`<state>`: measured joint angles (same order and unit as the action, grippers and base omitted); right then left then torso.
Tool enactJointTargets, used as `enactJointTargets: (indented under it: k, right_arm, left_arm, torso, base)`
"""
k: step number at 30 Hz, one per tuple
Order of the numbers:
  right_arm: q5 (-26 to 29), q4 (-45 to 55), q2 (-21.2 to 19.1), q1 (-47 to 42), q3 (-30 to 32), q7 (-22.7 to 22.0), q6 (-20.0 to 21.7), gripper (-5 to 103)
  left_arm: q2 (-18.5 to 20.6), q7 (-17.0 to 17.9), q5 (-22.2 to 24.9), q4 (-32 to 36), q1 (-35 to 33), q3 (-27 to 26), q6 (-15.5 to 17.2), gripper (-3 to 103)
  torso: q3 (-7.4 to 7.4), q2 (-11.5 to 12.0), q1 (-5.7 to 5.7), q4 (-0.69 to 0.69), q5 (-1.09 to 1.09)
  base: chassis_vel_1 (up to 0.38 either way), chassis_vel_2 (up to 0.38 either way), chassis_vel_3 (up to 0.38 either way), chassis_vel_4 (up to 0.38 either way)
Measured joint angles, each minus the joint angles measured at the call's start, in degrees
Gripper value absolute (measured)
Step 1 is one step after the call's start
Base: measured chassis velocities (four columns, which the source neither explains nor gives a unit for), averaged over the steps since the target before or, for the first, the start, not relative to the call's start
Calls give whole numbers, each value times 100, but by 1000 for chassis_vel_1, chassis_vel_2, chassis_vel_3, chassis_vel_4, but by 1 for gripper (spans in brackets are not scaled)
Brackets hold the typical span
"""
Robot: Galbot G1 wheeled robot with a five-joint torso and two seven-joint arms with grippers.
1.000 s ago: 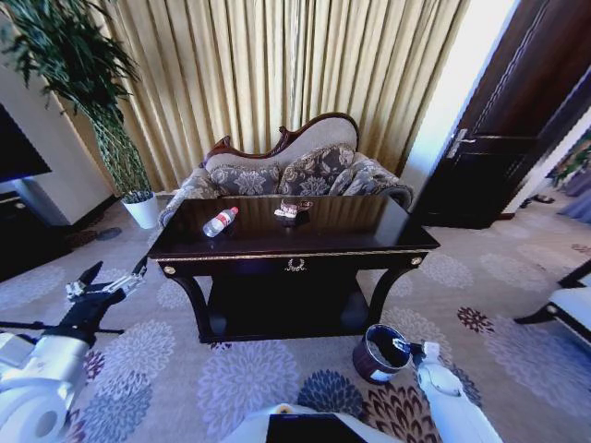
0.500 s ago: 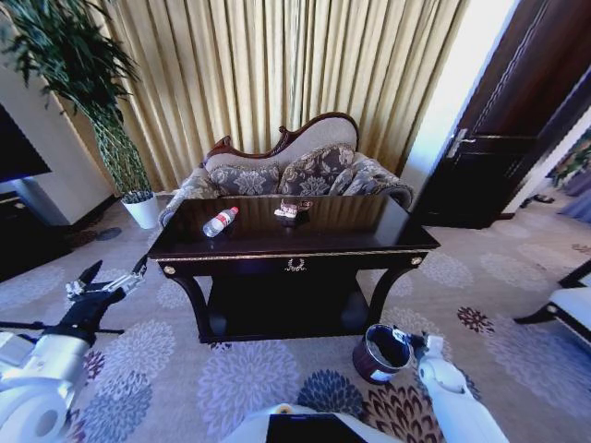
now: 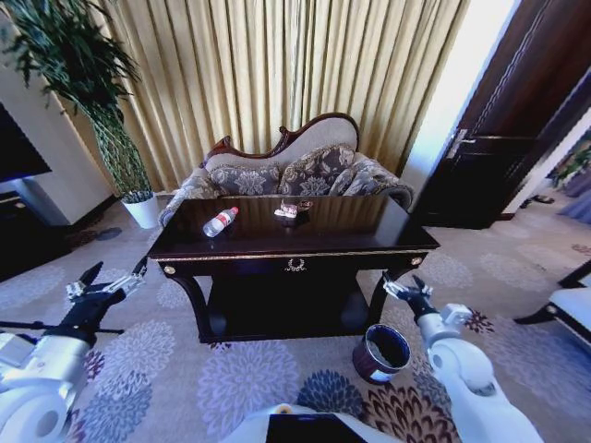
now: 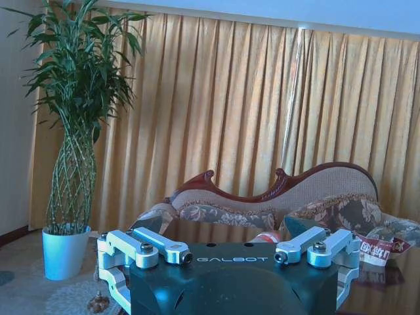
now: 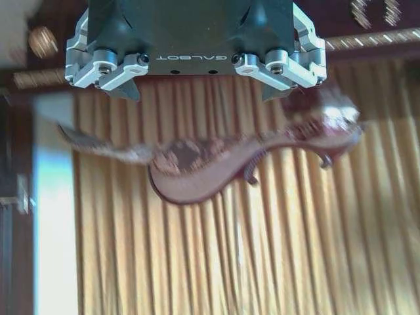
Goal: Move to the front of the table and place the trash on the table into the trash bin.
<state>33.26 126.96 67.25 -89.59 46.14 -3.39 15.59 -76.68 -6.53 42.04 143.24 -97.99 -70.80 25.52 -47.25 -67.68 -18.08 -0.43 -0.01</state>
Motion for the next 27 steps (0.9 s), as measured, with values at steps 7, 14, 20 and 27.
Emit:
enactJointTargets:
  k: [7,14,20,27]
  right_arm:
    - [-140,905,-77,36,-4,-68,285,100]
    - [-284,888,-117,31,-62,-66,322,100]
    - [-287,840,-105,41,-90,-59,322,100]
    - [-332,833,-76,16,-142,-55,295,100]
  left_arm:
    - [3,-8,-2,0,-6,-3,1,100]
    - [23,5,-3,0,6,3,34,100]
    - [35,11,-11,0,10,-7,41,100]
    - [19,2,-29,0,12,9,42,100]
  torso:
    - [-1,0,0,0,0]
    - [-1,0,0,0,1]
    - [0,0,1,0,1]
    - [0,0,1,0,1]
  base:
    - [0,0,0,0]
    - [0,0,0,0]
    - [0,0,0,0]
    - [-82,99,91,-86]
